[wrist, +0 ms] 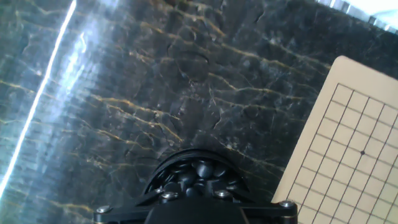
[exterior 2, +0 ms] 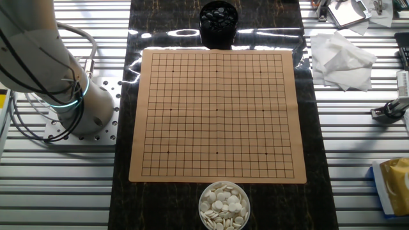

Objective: Play the first move as black on the 3-4 point in the upper right corner of the Go board

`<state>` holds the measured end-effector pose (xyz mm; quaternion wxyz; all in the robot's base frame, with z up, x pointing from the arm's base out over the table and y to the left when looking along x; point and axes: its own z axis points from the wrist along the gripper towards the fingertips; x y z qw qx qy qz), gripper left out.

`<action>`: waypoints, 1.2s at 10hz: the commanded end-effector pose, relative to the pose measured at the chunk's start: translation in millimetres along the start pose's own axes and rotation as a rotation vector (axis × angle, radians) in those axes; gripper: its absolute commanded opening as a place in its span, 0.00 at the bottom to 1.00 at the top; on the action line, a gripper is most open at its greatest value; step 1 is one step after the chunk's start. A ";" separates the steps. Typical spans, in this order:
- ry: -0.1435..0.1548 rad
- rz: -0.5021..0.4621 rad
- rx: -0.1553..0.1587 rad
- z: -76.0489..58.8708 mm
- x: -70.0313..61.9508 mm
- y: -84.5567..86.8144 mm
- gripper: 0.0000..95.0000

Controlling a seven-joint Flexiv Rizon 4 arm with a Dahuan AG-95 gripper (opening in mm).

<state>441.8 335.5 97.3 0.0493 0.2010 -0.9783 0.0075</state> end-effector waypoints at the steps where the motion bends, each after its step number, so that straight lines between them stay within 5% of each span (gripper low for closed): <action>1: 0.025 0.027 -0.019 12.8 13.2 -6.8 0.00; 2: 0.027 0.038 -0.039 20.8 17.8 -8.6 0.00; 3: 0.029 0.036 -0.041 20.8 18.2 -8.9 0.20; 12: 0.113 0.128 -0.076 38.5 27.6 -11.0 0.20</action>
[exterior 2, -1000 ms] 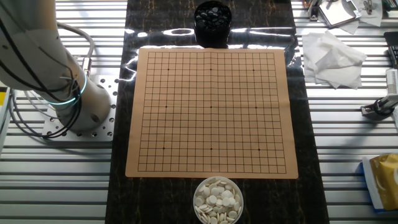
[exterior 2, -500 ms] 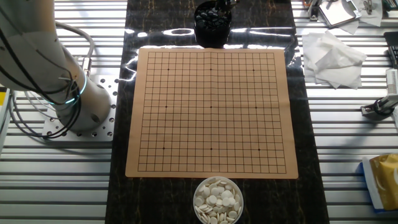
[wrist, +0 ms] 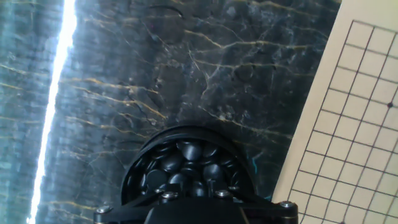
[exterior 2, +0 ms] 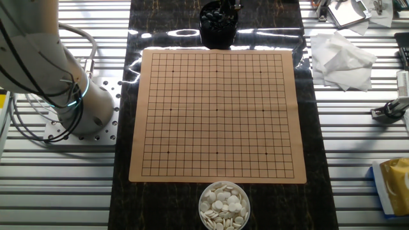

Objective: Play the first move as black on the 3-4 point in the upper right corner of the Go board

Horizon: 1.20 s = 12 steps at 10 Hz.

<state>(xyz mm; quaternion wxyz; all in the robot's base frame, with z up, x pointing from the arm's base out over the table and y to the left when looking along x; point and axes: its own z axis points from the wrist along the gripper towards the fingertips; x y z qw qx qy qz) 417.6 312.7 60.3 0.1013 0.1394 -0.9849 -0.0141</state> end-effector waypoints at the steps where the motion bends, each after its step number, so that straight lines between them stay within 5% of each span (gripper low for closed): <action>1: 0.021 0.011 -0.007 -1.3 0.4 0.7 0.20; 10: 0.112 0.073 -0.122 -0.9 -0.4 1.0 0.20; 12: 0.103 0.079 -0.130 -2.8 -0.7 1.0 0.20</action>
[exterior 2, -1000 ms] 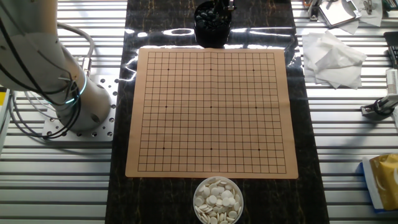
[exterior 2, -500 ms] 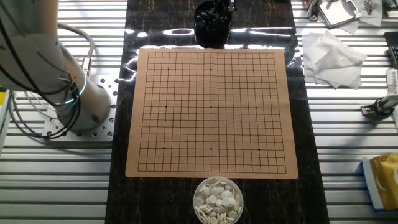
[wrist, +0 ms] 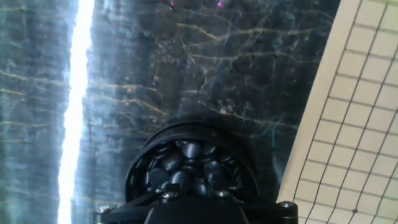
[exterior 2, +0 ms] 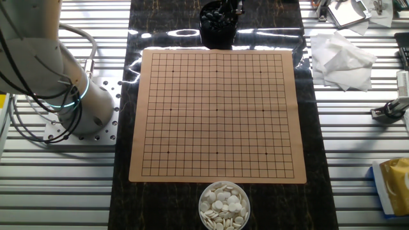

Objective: Play the first move as black on the 3-4 point in the upper right corner of the Go board

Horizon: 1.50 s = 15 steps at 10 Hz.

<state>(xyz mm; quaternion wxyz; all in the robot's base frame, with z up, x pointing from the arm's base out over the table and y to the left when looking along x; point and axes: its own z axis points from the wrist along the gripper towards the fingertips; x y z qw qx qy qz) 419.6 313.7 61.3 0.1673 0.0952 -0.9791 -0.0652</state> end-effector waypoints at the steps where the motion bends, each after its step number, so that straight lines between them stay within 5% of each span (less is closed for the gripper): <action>1: -0.027 0.002 0.016 -7.0 -0.2 2.7 0.20; 3: -0.060 -0.007 0.074 -11.4 -1.8 4.9 0.20; 5: -0.189 -0.014 0.218 -11.4 -1.8 4.9 0.20; 7: -0.308 -0.018 0.300 -11.4 -1.8 4.9 0.20; 9: -0.360 -0.032 0.334 -11.4 -1.8 4.9 0.20; 10: -0.382 -0.035 0.326 -11.4 -1.8 4.9 0.20; 12: -0.383 -0.049 0.326 -11.4 -1.8 4.9 0.20; 13: -0.359 -0.058 0.333 -9.0 -0.6 2.1 0.20; 15: -0.343 -0.067 0.295 0.7 6.0 -10.4 0.20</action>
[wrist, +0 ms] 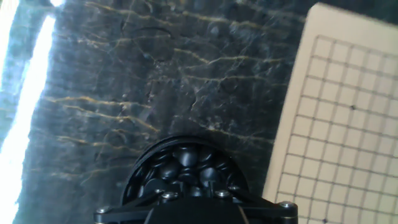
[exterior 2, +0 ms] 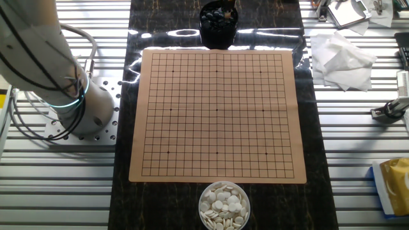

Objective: Play the first move as black on the 3-4 point in the upper right corner of the Go board

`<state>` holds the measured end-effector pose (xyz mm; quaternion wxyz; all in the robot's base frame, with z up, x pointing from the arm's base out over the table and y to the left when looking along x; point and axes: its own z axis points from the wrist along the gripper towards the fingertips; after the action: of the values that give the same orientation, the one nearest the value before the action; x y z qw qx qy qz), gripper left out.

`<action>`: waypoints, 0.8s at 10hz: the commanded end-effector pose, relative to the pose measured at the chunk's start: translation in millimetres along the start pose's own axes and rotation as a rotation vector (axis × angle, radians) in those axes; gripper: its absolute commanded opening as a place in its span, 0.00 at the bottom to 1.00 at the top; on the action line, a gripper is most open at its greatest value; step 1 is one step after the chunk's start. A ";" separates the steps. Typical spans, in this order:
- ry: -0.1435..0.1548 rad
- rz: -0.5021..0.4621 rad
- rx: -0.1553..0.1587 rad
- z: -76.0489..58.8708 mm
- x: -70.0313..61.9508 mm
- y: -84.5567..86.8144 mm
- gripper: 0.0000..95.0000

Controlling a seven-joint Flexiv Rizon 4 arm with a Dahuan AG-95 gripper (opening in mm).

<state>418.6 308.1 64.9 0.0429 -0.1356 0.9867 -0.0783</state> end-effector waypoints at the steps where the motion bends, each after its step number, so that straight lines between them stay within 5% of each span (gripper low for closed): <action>1: 0.055 -0.004 -0.069 7.0 8.0 -6.3 0.20; 3: 0.050 -0.001 -0.085 4.8 6.1 -5.3 0.20; 6: 0.086 -0.007 -0.089 0.1 -4.3 5.0 0.20; 8: 0.118 0.012 -0.053 1.2 -13.5 18.8 0.20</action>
<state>426.3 327.4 60.9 -0.0161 -0.1267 0.9907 -0.0473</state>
